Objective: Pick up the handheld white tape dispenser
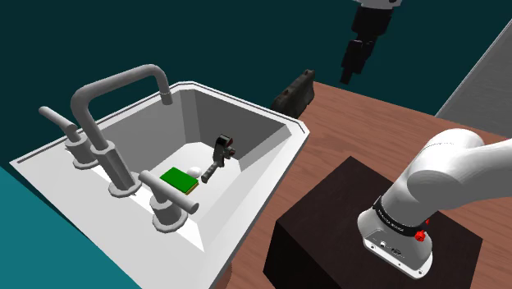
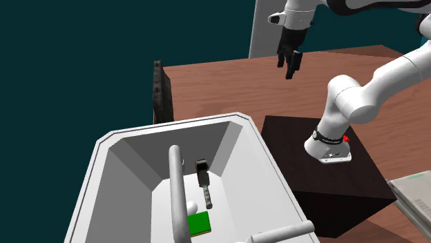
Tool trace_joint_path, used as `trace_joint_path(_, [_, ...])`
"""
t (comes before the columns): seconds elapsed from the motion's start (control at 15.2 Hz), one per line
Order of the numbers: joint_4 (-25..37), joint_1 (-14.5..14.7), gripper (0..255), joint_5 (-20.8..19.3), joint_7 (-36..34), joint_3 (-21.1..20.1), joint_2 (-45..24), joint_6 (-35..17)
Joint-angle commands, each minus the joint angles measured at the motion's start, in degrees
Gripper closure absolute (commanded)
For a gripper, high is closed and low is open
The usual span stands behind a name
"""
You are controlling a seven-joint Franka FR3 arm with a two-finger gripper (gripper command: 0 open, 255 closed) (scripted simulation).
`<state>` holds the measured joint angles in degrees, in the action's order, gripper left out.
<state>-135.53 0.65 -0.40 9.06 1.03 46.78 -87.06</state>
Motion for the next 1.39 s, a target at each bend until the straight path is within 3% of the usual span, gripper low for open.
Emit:
trace_joint_path(0.0, [0.00,0.00,0,0.00,0.00,0.00,0.00,0.00])
trace_joint_path(0.66, [-1.27,3.32,0,2.05,0.26,-3.35,-15.82,-18.09])
trace_joint_path(1.32, [4.91,5.87,0,2.12,0.18,-6.90,-35.41,-32.53])
